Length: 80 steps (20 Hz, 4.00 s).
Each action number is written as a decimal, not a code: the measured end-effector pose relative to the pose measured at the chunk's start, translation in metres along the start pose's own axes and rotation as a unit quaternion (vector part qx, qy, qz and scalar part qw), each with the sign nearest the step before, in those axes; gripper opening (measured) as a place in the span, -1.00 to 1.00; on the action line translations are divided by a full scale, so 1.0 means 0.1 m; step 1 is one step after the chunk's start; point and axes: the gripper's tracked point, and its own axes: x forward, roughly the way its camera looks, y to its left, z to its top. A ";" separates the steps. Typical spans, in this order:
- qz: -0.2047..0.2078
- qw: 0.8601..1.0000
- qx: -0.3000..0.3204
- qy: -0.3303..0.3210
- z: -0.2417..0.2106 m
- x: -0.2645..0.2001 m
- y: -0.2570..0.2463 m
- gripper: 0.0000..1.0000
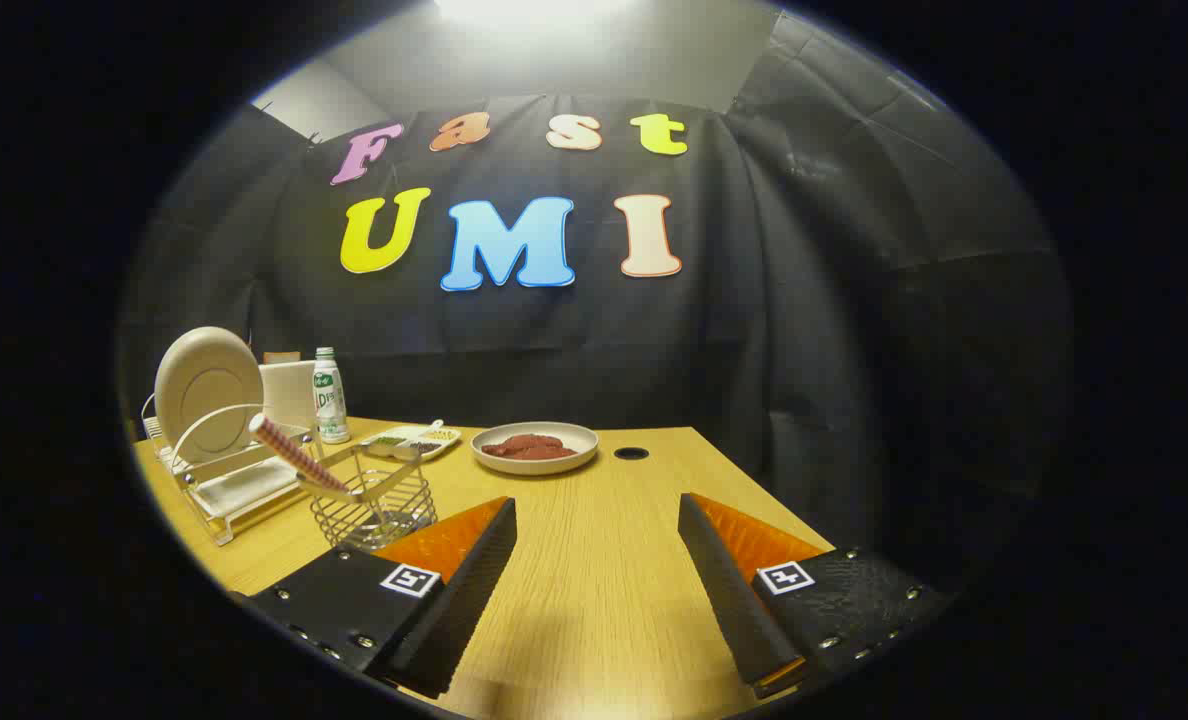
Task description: Take the plate from the dish rack, then take the spoon from the basket and place it into the plate.
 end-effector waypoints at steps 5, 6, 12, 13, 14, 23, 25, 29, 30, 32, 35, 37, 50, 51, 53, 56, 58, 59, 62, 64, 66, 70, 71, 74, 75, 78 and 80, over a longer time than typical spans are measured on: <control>-0.051 0.998 -0.022 -0.031 0.68 -0.01 -0.28 0.99; -0.064 0.997 -0.025 -0.034 0.83 -0.09 -0.33 0.98; -0.101 0.993 -0.048 -0.037 1.42 -0.71 -0.32 0.99; -0.104 0.993 -0.049 -0.033 1.46 -0.82 -0.27 0.99; -0.103 0.993 -0.049 -0.027 1.52 -0.91 -0.18 0.99; -0.031 0.999 -0.017 0.010 1.65 -1.35 1.32 0.99; -0.007 1.000 -0.007 0.015 1.67 -1.36 1.71 0.99; 0.026 0.999 0.019 0.033 1.64 -1.30 2.35 0.99; 0.033 0.998 0.025 0.039 1.63 -1.26 2.49 0.99; 0.048 0.997 0.032 0.057 1.57 -1.18 2.77 0.99; 0.070 0.992 0.049 0.090 1.43 -0.99 3.17 0.99; 0.081 0.988 0.065 0.112 1.33 -0.84 3.40 0.99; 0.093 0.955 0.119 0.257 0.60 0.02 4.17 0.61; 0.091 0.951 0.121 0.270 0.52 0.06 4.22 0.61; 0.093 0.944 0.124 0.291 0.44 0.07 4.28 -0.03; 0.064 0.940 0.107 0.319 0.40 0.06 4.22 -0.21; 0.043 0.940 0.086 0.327 0.40 0.05 4.20 -0.31; 0.031 0.941 0.068 0.330 0.43 0.03 4.19 -0.34; -0.017 0.942 -0.002 0.335 0.44 0.04 4.10 -0.40; -0.038 0.944 -0.027 0.327 0.49 0.06 4.13 -0.52; -0.048 0.945 -0.063 0.316 0.60 0.07 4.21 -0.52; -0.044 0.939 -0.189 0.285 0.85 0.11 4.40 -0.52; -0.042 0.934 -0.222 0.278 0.94 0.08 4.43 -0.52; -0.025 0.934 -0.257 0.247 1.19 -0.01 4.63 -0.52; -0.023 0.935 -0.262 0.237 1.22 -0.02 4.60 -0.52; -0.030 0.941 -0.263 0.211 1.46 -0.22 4.56 -0.52; -0.043 0.944 -0.258 0.200 1.59 -0.44 4.44 -0.53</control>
